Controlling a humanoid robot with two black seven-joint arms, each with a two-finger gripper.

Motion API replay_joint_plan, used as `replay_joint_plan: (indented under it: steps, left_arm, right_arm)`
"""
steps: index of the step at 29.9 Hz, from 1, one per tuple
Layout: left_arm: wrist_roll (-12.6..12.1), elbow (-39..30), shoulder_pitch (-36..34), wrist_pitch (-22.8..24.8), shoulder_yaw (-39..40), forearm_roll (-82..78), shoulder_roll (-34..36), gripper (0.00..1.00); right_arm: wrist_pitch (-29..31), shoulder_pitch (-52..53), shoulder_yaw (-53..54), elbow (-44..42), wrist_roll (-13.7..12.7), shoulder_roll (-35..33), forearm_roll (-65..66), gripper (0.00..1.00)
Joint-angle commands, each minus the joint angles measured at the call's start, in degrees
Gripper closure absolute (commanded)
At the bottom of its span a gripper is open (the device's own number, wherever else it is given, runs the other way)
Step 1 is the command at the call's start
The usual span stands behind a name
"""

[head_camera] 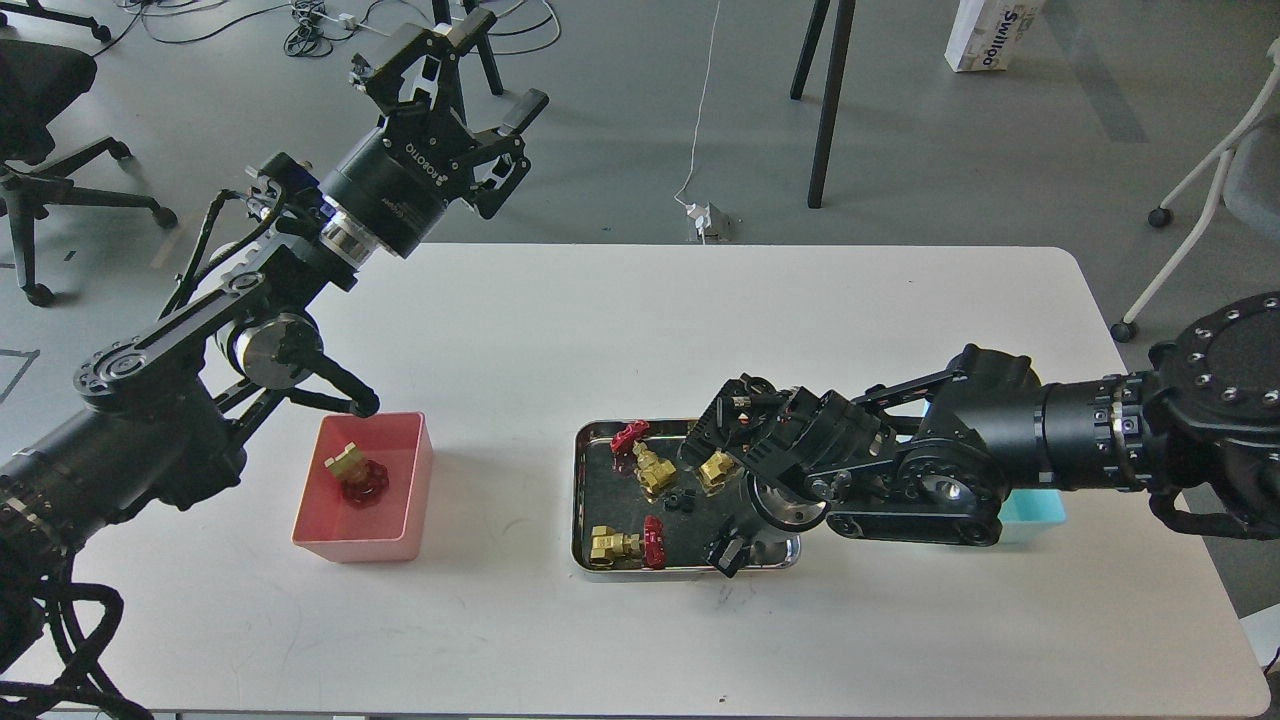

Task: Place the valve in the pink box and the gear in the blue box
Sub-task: 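Lower the right gripper onto a small dark gear and grasp it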

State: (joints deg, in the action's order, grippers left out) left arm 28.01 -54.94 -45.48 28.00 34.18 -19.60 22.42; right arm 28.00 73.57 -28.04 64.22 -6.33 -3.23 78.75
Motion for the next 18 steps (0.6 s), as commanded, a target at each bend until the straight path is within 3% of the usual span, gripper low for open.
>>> replay_joint_plan:
  steps: [1,9,18]
  left_arm:
    - [0.0,0.0,0.4,0.0,0.0,0.0,-0.1,0.23]
    - [0.0,0.0,0.6,0.0,0.0,0.0,-0.2,0.23]
    - [0.0,-0.3,1.0,0.0,-0.1,0.0,-0.4,0.23]
  right_arm:
    - [0.0,-0.7,-0.1,-0.3,0.0,0.2,0.1,0.49]
    - [0.0,-1.8,-0.4,-0.7,-0.1,0.2,0.2,0.58]
    - [0.0,-1.9,-0.4,-0.6,-0.2,-0.2,0.2,0.82]
